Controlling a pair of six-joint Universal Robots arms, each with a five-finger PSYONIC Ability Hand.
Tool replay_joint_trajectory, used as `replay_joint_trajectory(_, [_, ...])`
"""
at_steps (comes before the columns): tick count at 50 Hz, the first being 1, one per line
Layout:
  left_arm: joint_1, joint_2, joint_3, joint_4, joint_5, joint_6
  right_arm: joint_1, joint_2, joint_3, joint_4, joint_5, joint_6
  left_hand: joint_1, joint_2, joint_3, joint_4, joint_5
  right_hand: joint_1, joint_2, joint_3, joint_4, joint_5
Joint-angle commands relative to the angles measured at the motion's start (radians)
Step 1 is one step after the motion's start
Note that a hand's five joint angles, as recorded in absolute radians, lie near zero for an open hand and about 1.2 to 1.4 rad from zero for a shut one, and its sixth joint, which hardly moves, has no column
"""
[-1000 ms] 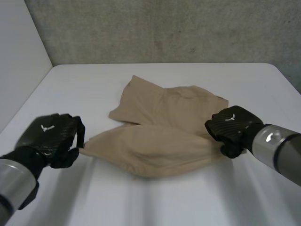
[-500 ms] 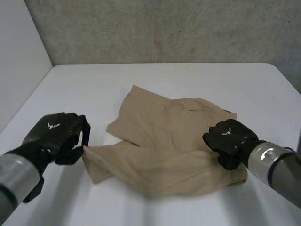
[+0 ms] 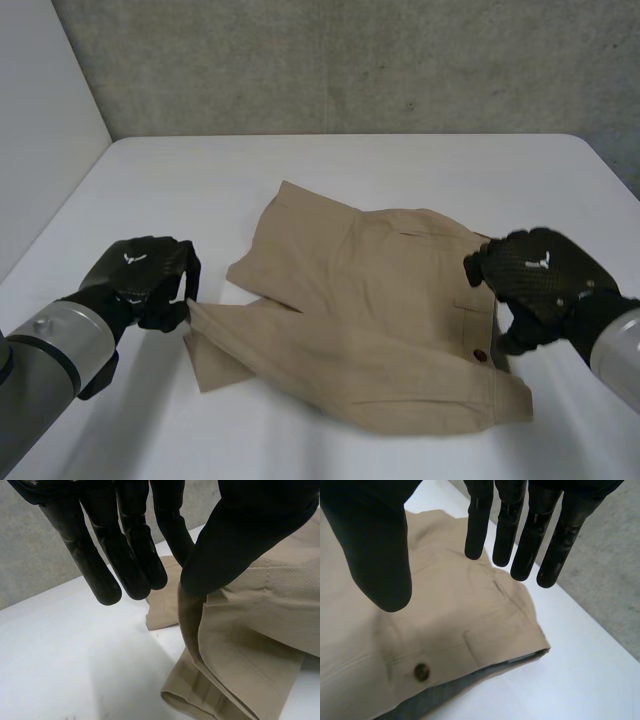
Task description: Fold the shorts.
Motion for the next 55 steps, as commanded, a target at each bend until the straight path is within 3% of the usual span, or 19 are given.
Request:
replay_joint_trajectory(1, [0.000,-0.050,0.023,0.028,-0.001,0.003,-0.029,-0.044,0.104,0.049,-0.026,-0.067,0.274,0.197,0.205,0.198,0.242,0.128,0.047,0.054,0.057,0.060])
replay_joint_trajectory(11, [0.000,-0.182,0.107,0.033,-0.006,0.005,-0.029,-0.062,0.196,0.043,-0.027,-0.070,0.274,0.197,0.205,0.198,0.242,0.104,0.023,0.031,0.034,0.037])
replay_joint_trajectory(26, [-0.003,-0.262,0.158,0.033,-0.032,0.002,-0.028,-0.021,0.291,-0.198,-0.013,-0.061,0.274,0.197,0.205,0.198,0.242,0.154,0.073,0.081,0.084,0.086])
replay_joint_trajectory(33, [-0.001,-0.256,0.156,0.031,-0.041,-0.001,-0.028,0.086,0.301,-0.285,0.005,-0.061,0.274,0.197,0.205,0.198,0.242,0.348,0.266,0.274,0.277,0.280])
replay_joint_trajectory(38, [-0.004,-0.249,0.152,0.030,-0.043,-0.001,-0.028,0.100,0.290,-0.293,0.017,-0.057,0.274,0.197,0.205,0.198,0.242,0.863,0.782,0.789,0.793,0.795])
replay_joint_trajectory(40, [-0.006,-0.246,0.149,0.028,-0.043,-0.001,-0.028,0.097,0.281,-0.299,0.019,-0.055,0.274,0.197,0.205,0.198,0.242,0.864,0.782,0.790,0.793,0.796])
replay_joint_trajectory(48, [-0.004,-0.174,0.133,-0.006,-0.040,0.000,-0.026,0.034,0.213,-0.255,0.026,-0.037,0.274,0.197,0.205,0.198,0.242,0.864,0.782,0.790,0.793,0.796])
replay_joint_trajectory(55, [0.022,0.043,0.066,-0.134,-0.027,0.005,-0.037,-0.108,0.132,0.027,-0.007,-0.050,0.274,0.197,0.205,0.198,0.242,0.864,0.782,0.790,0.793,0.796])
